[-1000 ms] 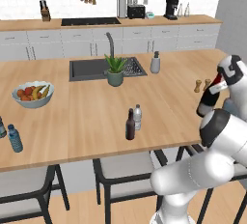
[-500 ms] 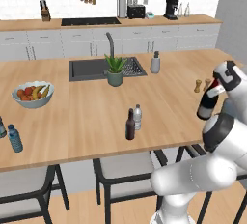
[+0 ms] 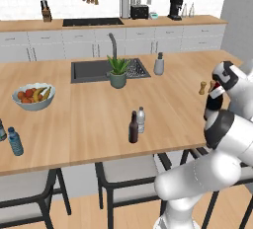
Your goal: Move the plastic bottles in the middle to the plastics group, and the glass bottles in the middle to the glass group.
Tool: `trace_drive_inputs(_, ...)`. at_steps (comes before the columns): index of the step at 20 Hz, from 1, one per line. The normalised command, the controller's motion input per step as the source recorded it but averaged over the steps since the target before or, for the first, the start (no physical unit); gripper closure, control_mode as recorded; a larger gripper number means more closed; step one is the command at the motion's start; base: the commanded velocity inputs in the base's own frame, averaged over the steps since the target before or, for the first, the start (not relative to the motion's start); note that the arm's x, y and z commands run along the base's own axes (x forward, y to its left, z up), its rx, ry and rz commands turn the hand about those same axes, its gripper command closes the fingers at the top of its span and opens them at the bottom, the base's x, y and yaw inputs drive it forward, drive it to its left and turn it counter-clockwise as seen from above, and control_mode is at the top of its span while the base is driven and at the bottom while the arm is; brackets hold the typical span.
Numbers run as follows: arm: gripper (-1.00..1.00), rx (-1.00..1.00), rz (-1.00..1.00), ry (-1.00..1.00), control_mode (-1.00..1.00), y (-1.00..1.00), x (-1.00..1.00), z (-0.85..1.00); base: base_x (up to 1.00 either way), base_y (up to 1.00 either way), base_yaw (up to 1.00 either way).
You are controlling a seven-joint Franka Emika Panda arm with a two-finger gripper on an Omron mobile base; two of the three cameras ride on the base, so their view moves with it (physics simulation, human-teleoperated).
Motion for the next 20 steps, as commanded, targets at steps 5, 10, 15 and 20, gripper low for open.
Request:
trace_drive_inputs(5, 1.0, 0.0, 0.0, 0.0, -1.0, -0.14, 0.16, -0.06, 0.0, 0.0, 0.0)
trace_drive_inputs(10, 1.0, 0.0, 0.0, 0.0, -1.0, -0.22, 0.11, 0.0, 0.0, 0.0, 0.0)
trace_drive_inputs(15, 1.0, 0.0, 0.0, 0.0, -1.0, -0.07, 0.01, -0.38, 0.0, 0.0, 0.0)
trace_drive_inputs(20, 1.0, 0.0, 0.0, 0.0, -1.0, 0.0, 0.0, -0.53, 0.0, 0.0, 0.0)
